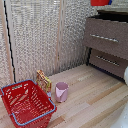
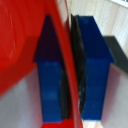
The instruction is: Transport the gripper mindfully toward the orange-red bowl and clasp it to elevate with ease. Ensure your robot's arm aligns efficiently with the top drawer's opening. Carefully slide the orange-red bowl into the designated spot with precision. After confirmation, withdraw the gripper gently. Close the drawer smoothly by transitioning the gripper to its handle.
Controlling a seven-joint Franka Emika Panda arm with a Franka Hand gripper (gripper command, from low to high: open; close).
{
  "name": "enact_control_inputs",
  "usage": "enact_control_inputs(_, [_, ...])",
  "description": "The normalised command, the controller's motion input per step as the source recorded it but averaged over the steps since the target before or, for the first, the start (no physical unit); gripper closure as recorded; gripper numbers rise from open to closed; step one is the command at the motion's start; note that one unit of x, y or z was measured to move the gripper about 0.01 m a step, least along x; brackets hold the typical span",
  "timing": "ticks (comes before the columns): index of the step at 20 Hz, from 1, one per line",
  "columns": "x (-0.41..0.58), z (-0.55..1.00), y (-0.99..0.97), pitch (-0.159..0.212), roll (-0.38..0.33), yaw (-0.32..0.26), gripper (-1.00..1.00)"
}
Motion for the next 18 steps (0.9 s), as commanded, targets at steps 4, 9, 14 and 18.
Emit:
enact_control_inputs(4, [-0.131,0.23,-0.84,0.068,0.067,-0.083,1.0])
enact_control_inputs(9, [-0.23,0.07,-0.69,0.027,0.033,-0.091,1.0])
enact_control_inputs(14, [-0.106,-0.02,-0.33,-0.001,0.012,-0.014,1.0])
enact_control_inputs(18, [-0.017,-0.09,-0.05,0.0,-0.004,0.008,1.0])
